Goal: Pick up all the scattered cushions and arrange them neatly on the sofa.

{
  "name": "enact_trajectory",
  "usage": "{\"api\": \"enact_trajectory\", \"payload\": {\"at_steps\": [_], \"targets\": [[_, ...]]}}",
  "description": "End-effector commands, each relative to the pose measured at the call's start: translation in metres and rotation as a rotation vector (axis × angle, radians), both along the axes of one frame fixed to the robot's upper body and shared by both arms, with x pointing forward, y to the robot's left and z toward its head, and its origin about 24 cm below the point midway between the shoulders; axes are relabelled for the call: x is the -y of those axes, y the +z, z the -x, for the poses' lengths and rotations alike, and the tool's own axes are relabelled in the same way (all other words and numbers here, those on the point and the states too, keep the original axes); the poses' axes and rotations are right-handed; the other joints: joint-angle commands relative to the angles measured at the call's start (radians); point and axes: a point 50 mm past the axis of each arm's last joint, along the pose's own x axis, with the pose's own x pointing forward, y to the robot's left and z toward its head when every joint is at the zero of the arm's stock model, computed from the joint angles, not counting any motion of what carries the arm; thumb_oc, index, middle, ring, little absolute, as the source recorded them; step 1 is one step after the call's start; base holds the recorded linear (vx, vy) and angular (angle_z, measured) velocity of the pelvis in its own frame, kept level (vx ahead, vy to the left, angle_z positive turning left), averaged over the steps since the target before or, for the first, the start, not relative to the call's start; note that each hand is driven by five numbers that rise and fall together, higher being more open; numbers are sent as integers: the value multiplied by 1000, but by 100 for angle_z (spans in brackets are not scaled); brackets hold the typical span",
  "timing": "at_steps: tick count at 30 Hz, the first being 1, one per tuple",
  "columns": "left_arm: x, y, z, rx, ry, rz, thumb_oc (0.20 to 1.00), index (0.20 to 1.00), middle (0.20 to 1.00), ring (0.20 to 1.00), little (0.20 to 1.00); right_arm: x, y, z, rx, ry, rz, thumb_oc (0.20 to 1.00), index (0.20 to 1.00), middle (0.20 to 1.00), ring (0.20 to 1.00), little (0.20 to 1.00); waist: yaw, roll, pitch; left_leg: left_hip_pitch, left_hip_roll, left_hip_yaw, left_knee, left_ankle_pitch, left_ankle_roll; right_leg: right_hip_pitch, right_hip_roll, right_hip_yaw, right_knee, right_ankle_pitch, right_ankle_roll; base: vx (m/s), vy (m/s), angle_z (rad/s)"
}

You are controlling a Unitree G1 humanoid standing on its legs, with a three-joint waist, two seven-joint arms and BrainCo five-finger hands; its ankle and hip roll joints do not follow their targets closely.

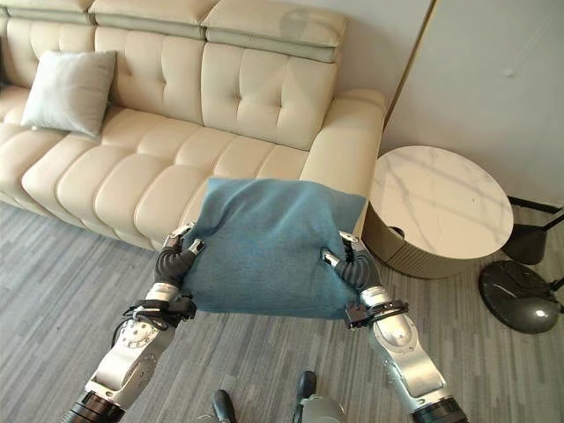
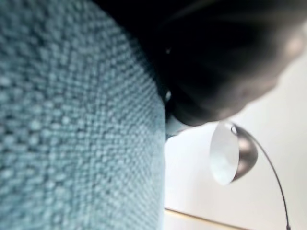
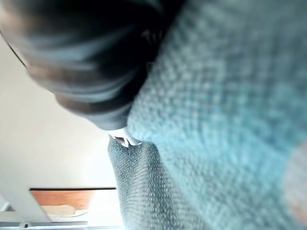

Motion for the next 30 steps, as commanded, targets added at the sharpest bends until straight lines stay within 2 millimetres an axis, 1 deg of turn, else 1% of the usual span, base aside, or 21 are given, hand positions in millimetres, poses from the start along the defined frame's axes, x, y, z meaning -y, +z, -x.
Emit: {"api": "enact_trajectory", "payload": {"at_steps": [1,4,6,7,9,10,12,15,17,19,20,21,22,23,24,25,26,27,28,29,30], "targets": [[43,48,3,262,-279,34,200,200,200,200,200,-52,64,7,323,256,-190,200,200,200,200,200,14,-44,-65,-91,-24,-70,98,-75,-5,131,-17,29,-47,-103,87,140,320,-4],[37,49,3,268,-265,15,200,200,200,200,200,-60,66,7,325,292,-198,200,200,200,200,200,32,-45,-55,-95,-59,-85,92,-91,22,92,-54,44,37,-91,106,90,237,3],[34,49,3,269,-258,5,200,200,200,200,200,-64,67,7,327,309,-207,200,200,200,200,200,38,-44,-44,-98,-77,-97,90,-98,38,51,-65,69,120,-82,112,70,202,9],[33,49,3,269,-255,1,200,200,200,200,200,-66,67,7,324,314,-215,200,200,200,200,200,40,-42,-38,-95,-86,-107,84,-102,45,26,-63,85,155,-75,115,95,172,17],[34,48,2,266,-260,0,200,200,200,200,200,-66,66,7,320,321,-225,200,200,200,200,200,30,-34,-29,-77,-101,-134,63,-102,50,-32,-17,147,185,-83,106,113,121,25],[34,48,2,267,-260,0,200,200,200,200,200,-66,67,7,320,321,-224,200,200,200,200,200,31,-33,-32,-82,-99,-133,62,-99,49,-36,-15,147,182,-79,104,139,99,31],[37,48,1,268,-271,3,200,200,200,200,200,-65,67,7,323,331,-227,200,200,200,200,200,14,-19,-12,-56,-117,-168,46,-108,52,-92,35,196,150,-96,92,178,87,44],[43,48,-1,268,-293,11,200,200,200,200,200,-60,68,7,324,320,-233,200,200,200,200,200,-8,-16,2,-41,-146,-214,66,-130,53,-139,69,239,105,-65,93,190,15,57],[47,48,-1,270,-308,22,200,200,200,200,200,-57,68,7,327,315,-223,200,200,200,200,200,-26,-13,10,-13,-160,-249,94,-168,47,-164,74,228,89,-43,92,321,-55,126],[47,47,0,267,-310,25,200,200,200,200,200,-55,67,7,325,319,-214,200,200,200,200,200,-34,-14,8,17,-169,-264,106,-190,39,-183,73,210,78,-25,90,273,-73,46],[47,47,0,267,-310,25,200,200,200,200,200,-55,67,7,325,319,-213,200,200,200,200,200,-37,-12,9,18,-167,-267,107,-192,39,-181,74,207,78,-26,90,281,-112,23],[46,44,2,255,-306,37,200,200,200,200,200,-52,65,9,317,317,-206,200,200,200,200,200,-43,-18,0,39,-174,-276,135,-215,28,-160,63,191,66,-28,84,288,-156,24],[46,43,3,250,-305,35,200,200,200,200,200,-48,64,11,317,305,-191,200,200,200,200,200,-49,-16,-2,43,-169,-277,179,-218,12,-126,69,190,56,-35,72,350,-216,24],[47,42,4,243,-308,45,200,200,200,200,200,-46,61,10,308,295,-179,200,200,200,200,200,-54,-16,-11,26,-158,-273,233,-194,-11,-99,74,193,48,-41,60,209,-201,58],[46,42,4,243,-306,53,200,200,200,200,200,-43,60,9,304,285,-169,200,200,200,200,200,-55,-20,-13,5,-142,-259,300,-157,-39,-75,72,189,39,-45,50,153,-215,82],[47,42,4,242,-309,56,200,200,200,200,200,-41,61,10,306,275,-164,200,200,200,200,200,-59,-24,-8,-36,-112,-248,401,-123,-69,-50,78,186,26,-51,32,137,-219,82],[46,41,4,236,-307,58,200,200,200,200,200,-40,62,11,312,276,-157,200,200,200,200,200,-58,-29,-5,-56,-94,-239,461,-96,-80,-30,87,191,20,-62,17,155,-220,52],[44,40,4,231,-289,60,200,200,200,200,200,-39,62,11,311,277,-152,200,200,200,200,200,-56,-31,-4,-68,-79,-228,504,-83,-85,-12,96,192,16,-72,4,164,-177,28],[43,37,5,221,-284,64,200,200,200,200,200,-39,60,11,297,280,-154,200,200,200,200,200,-54,-33,-4,-75,-60,-218,514,-80,-79,1,102,197,14,-83,-3,250,-165,-10],[41,35,4,206,-271,66,200,200,200,200,200,-39,59,11,287,285,-154,200,200,200,200,200,-52,-37,-8,-93,-37,-194,471,-99,-54,16,111,218,15,-98,-7,233,-94,-37],[40,35,4,207,-270,60,200,200,200,200,200,-39,59,10,287,285,-149,200,200,200,200,200,-51,-37,-12,-100,-34,-197,434,-112,-43,20,113,226,12,-103,-5,279,-45,-50]]}}
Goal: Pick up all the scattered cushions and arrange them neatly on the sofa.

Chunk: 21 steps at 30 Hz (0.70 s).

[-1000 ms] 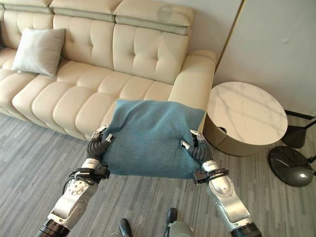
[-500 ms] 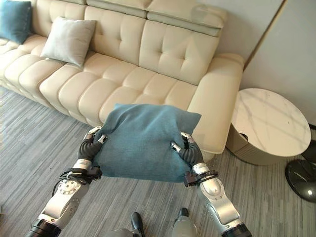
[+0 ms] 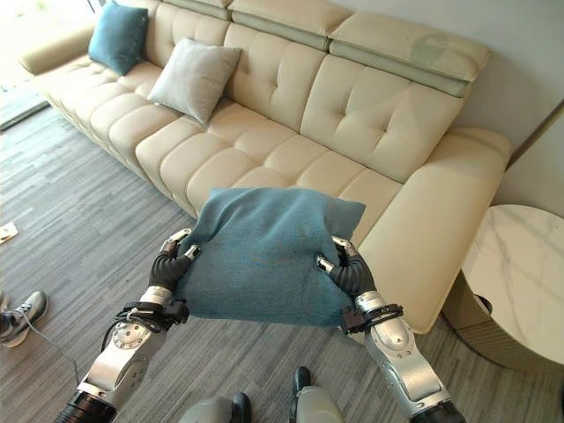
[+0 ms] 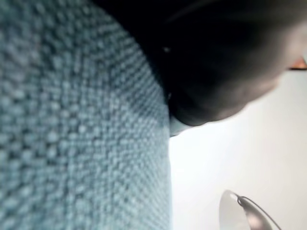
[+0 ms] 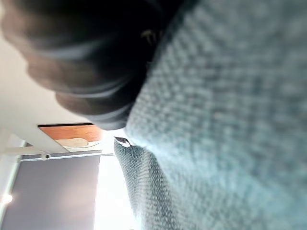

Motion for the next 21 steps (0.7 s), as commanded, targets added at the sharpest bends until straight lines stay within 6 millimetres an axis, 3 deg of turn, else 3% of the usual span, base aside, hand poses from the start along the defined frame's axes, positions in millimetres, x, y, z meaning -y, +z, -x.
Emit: {"api": "enact_trajectory", "payload": {"at_steps": [1,5,6,8,14,17,18,21], "targets": [[48,47,1,257,-252,83,200,200,200,200,200,-38,65,5,324,221,-166,200,200,200,200,200,-32,-25,-54,72,-2,29,-152,-68,5,42,18,41,-74,-29,95,191,18,-21],[45,50,1,272,-240,73,200,200,200,200,200,-38,64,4,324,211,-174,200,200,200,200,200,-20,-24,-59,22,13,-5,-326,10,0,66,25,71,-75,-54,100,217,60,-39],[43,51,1,277,-222,78,200,200,200,200,200,-38,61,3,310,197,-191,200,200,200,200,200,-3,-13,-54,-24,31,-62,-412,91,-18,91,42,99,-72,-69,101,284,75,-64],[41,52,0,281,-203,80,200,200,200,200,200,-35,60,3,307,175,-185,200,200,200,200,200,6,-13,-46,-51,34,-103,-451,137,-34,119,45,124,-69,-81,103,275,85,-59],[40,50,3,274,-216,77,200,200,200,200,200,-39,57,4,294,198,-189,200,200,200,200,200,16,-14,-78,-9,4,-86,-434,85,0,156,-2,201,-24,-102,140,359,205,-74],[40,52,2,283,-215,67,200,200,200,200,200,-44,61,2,309,219,-190,200,200,200,200,200,26,-23,-84,6,-15,-55,-422,57,26,123,-26,221,47,-52,168,195,134,-69],[38,55,0,299,-208,61,200,200,200,200,200,-51,67,-1,333,250,-190,200,200,200,200,200,26,-22,-78,38,-22,-22,-432,38,49,62,-35,226,152,3,196,175,148,-41],[38,56,-1,307,-210,45,200,200,200,200,200,-58,71,-2,347,271,-223,200,200,200,200,200,25,-18,-79,84,-29,34,-457,16,60,-7,-50,156,169,36,208,184,136,-51]]}}
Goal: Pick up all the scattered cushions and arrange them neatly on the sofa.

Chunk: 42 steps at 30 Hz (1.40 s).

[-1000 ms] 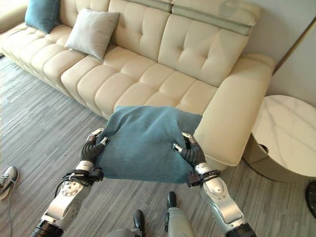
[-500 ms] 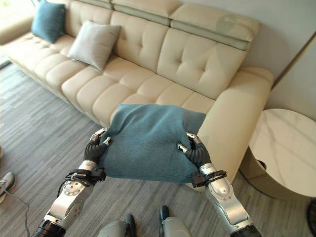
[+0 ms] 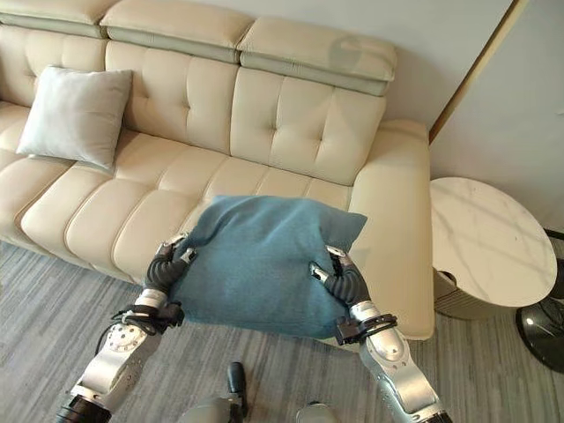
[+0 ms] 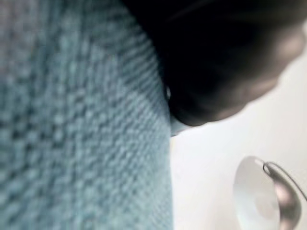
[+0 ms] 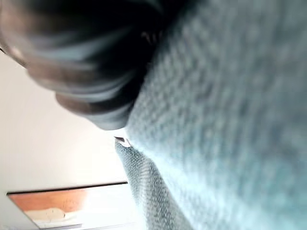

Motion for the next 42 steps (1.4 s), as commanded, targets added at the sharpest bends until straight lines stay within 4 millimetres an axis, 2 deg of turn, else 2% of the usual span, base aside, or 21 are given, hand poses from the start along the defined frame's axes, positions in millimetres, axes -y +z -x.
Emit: {"api": "enact_trajectory", "payload": {"at_steps": [1,3,7,8,11,12,13,14,15,17,18,20,21,22,23,28,32,36,37,38,42], "targets": [[51,48,6,277,-238,97,200,200,200,200,200,-43,68,-5,334,225,-161,200,200,200,200,200,19,11,-48,46,89,14,36,-102,-111,41,63,-104,-170,163,-13,129,66,-69],[49,47,7,274,-234,95,200,200,200,200,200,-45,69,-4,337,242,-170,200,200,200,200,200,14,17,-55,81,81,31,5,-111,-112,22,74,-163,-235,141,-25,163,58,-34],[46,46,7,271,-212,104,200,200,200,200,200,-48,70,-6,336,264,-180,200,200,200,200,200,3,30,-52,138,77,55,-24,-132,-116,-61,70,-311,-319,159,-39,203,-35,-35],[47,43,8,261,-221,99,200,200,200,200,200,-45,68,-3,331,256,-176,200,200,200,200,200,-6,25,-49,166,70,53,-8,-156,-118,-44,65,-330,-341,151,-38,264,-185,-36],[49,41,9,253,-233,116,200,200,200,200,200,-39,63,-2,317,239,-160,200,200,200,200,200,-6,12,-66,158,66,52,40,-167,-143,16,73,-319,-408,159,-58,186,-193,42],[51,39,10,240,-248,127,200,200,200,200,200,-32,63,0,317,221,-146,200,200,200,200,200,-13,8,-78,154,82,53,101,-174,-164,57,80,-326,-439,152,-73,211,-210,43],[50,37,8,230,-233,126,200,200,200,200,200,-25,62,0,310,196,-149,200,200,200,200,200,-10,9,-74,131,98,7,195,-151,-181,95,98,-305,-459,136,-95,222,-133,16],[49,37,7,232,-218,132,200,200,200,200,200,-22,61,0,305,187,-142,200,200,200,200,200,-8,8,-79,112,97,-25,154,-172,-175,104,98,-286,-469,128,-93,172,-25,-2],[49,37,7,232,-213,131,200,200,200,200,200,-21,61,0,301,183,-139,200,200,200,200,200,-5,6,-82,105,98,-38,136,-170,-176,109,96,-277,-472,126,-90,139,64,-11],[49,38,6,238,-204,123,200,200,200,200,200,-19,56,-1,283,162,-137,200,200,200,200,200,4,1,-86,64,103,-78,91,-137,-184,118,91,-260,-475,124,-85,131,63,-43],[49,39,4,246,-198,122,200,200,200,200,200,-17,53,-2,268,147,-127,200,200,200,200,200,8,4,-86,51,105,-107,71,-124,-184,121,93,-243,-472,116,-85,120,61,-58],[50,38,5,242,-202,120,200,200,200,200,200,-15,47,-3,242,132,-116,200,200,200,200,200,8,15,-94,69,103,-122,34,-120,-178,127,98,-229,-462,102,-85,165,101,-61],[51,36,4,232,-206,114,200,200,200,200,200,-12,38,-7,208,101,-81,200,200,200,200,200,3,16,-101,75,93,-112,43,-120,-174,139,89,-218,-456,101,-86,165,110,-59],[51,36,4,233,-206,114,200,200,200,200,200,-12,38,-7,208,101,-81,200,200,200,200,200,5,16,-101,77,93,-110,43,-121,-173,139,89,-216,-455,100,-86,291,204,-42],[49,31,3,214,-205,78,200,200,200,200,200,-12,32,-12,187,85,-39,200,200,200,200,200,8,21,-110,106,74,-90,31,-135,-156,152,80,-194,-448,96,-78,183,132,-25],[41,34,-10,230,-141,25,200,200,200,200,200,-19,35,-27,200,60,-39,200,200,200,200,200,22,30,-114,122,51,-49,11,-150,-129,138,60,-160,-427,95,-58,146,120,-38],[41,51,-27,297,-80,23,200,200,200,200,200,-41,57,-43,277,83,-76,200,200,200,200,200,30,42,-95,82,41,-29,6,-150,-115,66,53,-128,-410,105,-49,-36,67,-10],[46,83,-48,417,-35,30,200,200,200,200,200,-73,99,-61,410,129,-115,200,200,200,200,200,44,57,-64,-25,32,-15,3,-133,-107,-69,53,-98,-391,133,-44,-138,60,-13],[46,84,-49,419,-35,29,200,200,200,200,200,-73,100,-61,413,130,-115,200,200,200,200,200,44,57,-65,-30,32,-14,4,-133,-107,-75,53,-97,-389,133,-44,-123,45,-13],[50,109,-65,494,-9,26,200,200,200,200,200,-88,131,-72,502,131,-123,200,200,200,200,200,54,61,-57,-87,30,-16,-3,-119,-105,-136,52,-89,-388,148,-41,-123,25,-11],[59,192,-90,725,49,-10,200,200,200,200,200,-107,213,-89,722,64,-117,200,200,200,200,200,77,72,-24,-185,30,-35,3,-93,-111,-231,46,-92,-379,166,-30,-73,2,-3]]}}
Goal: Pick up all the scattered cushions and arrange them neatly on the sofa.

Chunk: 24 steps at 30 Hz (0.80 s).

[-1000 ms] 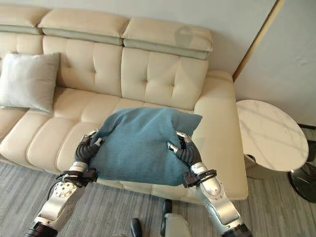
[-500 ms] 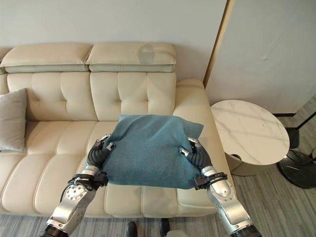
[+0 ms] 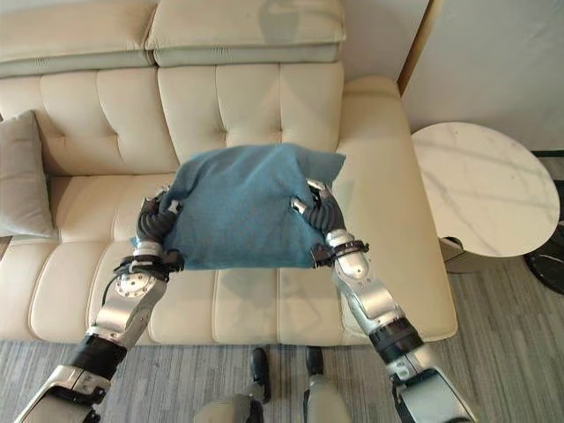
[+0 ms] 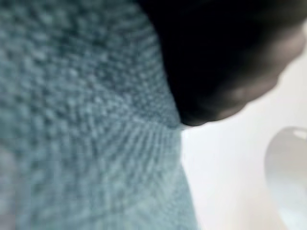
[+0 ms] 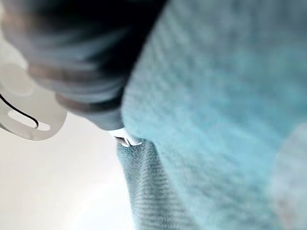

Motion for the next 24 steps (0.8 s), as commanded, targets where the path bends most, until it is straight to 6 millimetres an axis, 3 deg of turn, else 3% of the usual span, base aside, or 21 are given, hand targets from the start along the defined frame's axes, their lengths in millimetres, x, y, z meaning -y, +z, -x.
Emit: {"api": "enact_trajectory", "payload": {"at_steps": [1,2,3,5,6,7,9,10,11,13,14,15,17,18,20,24], "targets": [[68,140,-3,562,-208,-63,200,200,200,200,200,-74,134,25,503,205,-183,200,200,200,200,200,16,-44,31,-4,5,-37,57,-133,-56,37,-72,9,23,-89,82,-37,-14,12],[68,141,-3,565,-208,-63,200,200,200,200,200,-74,135,25,506,205,-184,200,200,200,200,200,17,-44,31,-9,6,-37,56,-129,-56,33,-72,10,21,-84,82,-54,-34,17],[72,183,-4,674,-165,-87,200,200,200,200,200,-78,172,24,598,153,-181,200,200,200,200,200,31,-39,54,-41,5,-51,58,-116,-62,8,-73,1,21,-81,85,-54,-29,12],[79,217,0,767,-136,-116,200,200,200,200,200,-80,202,26,680,101,-146,200,200,200,200,200,47,-31,68,-61,2,-66,47,-104,-69,-11,-75,-9,19,-85,90,-30,-20,7],[80,219,0,772,-137,-117,200,200,200,200,200,-79,205,26,685,101,-146,200,200,200,200,200,47,-31,72,-62,2,-67,48,-103,-69,-12,-75,-10,20,-85,90,-31,-19,18],[77,248,2,826,-78,-139,200,200,200,200,200,-80,233,28,734,57,-158,200,200,200,200,200,63,-23,76,-87,1,-80,27,-87,-77,-37,-75,-16,13,-78,95,-28,-41,25],[68,269,0,837,-14,-145,200,200,200,200,200,-73,251,23,748,-13,-129,200,200,200,200,200,72,-17,78,-107,4,-91,5,-71,-84,-63,-76,-26,7,-74,99,-31,-49,18],[66,276,-2,825,4,-147,363,363,363,363,363,-71,259,22,750,-39,-110,501,501,501,501,501,76,-14,85,-118,5,-95,1,-63,-89,-73,-78,-33,5,-74,100,-44,-37,13],[59,279,-10,769,46,-165,1000,1000,1000,1000,1000,-65,262,15,710,-59,-117,1000,1000,1000,1000,1000,80,-10,93,-129,5,-101,-3,-56,-91,-84,-77,-34,6,-71,101,-33,-29,17],[56,285,-14,733,68,-182,1000,1000,1000,1000,1000,-60,265,9,677,-68,-112,1000,1000,1000,1000,1000,88,-6,106,-142,6,-106,-7,-47,-93,-93,-77,-40,4,-69,101,-44,-51,19],[55,289,-21,673,67,-207,1000,1000,1000,1000,1000,-38,266,-7,584,-118,-90,1000,1000,1000,1000,1000,97,0,127,-159,6,-119,-8,-37,-97,-105,-75,-52,2,-65,99,-86,-141,21],[44,278,-31,589,81,-227,1000,1000,1000,1000,1000,-17,250,-25,466,-173,-45,1000,1000,1000,1000,1000,106,2,152,-184,8,-126,-1,-28,-103,-121,-74,-63,-1,-61,99,-84,-154,21],[33,268,-39,517,107,-265,1000,1000,1000,1000,1000,2,235,-37,376,-214,-42,1000,1000,1000,1000,1000,104,-3,169,-208,9,-130,2,-20,-107,-141,-70,-69,-3,-57,98,-57,-100,23],[33,268,-39,517,106,-265,1000,1000,1000,1000,1000,2,235,-37,376,-214,-42,1000,1000,1000,1000,1000,104,-3,167,-210,9,-131,2,-20,-108,-143,-70,-69,-2,-57,98,-59,-49,39],[7,229,-55,351,147,-261,1000,1000,1000,1000,1000,11,196,-52,249,-222,-36,1000,1000,1000,1000,1000,81,-23,205,-249,17,-126,13,-11,-113,-174,-63,-64,-6,-44,96,-94,-27,32],[-10,186,-63,238,138,-195,1000,1000,1000,1000,1000,10,163,-59,181,-205,-9,1000,1000,1000,1000,1000,60,-46,225,-272,22,-116,34,-18,-112,-194,-55,-48,-12,-33,95,-64,21,-6]]}}
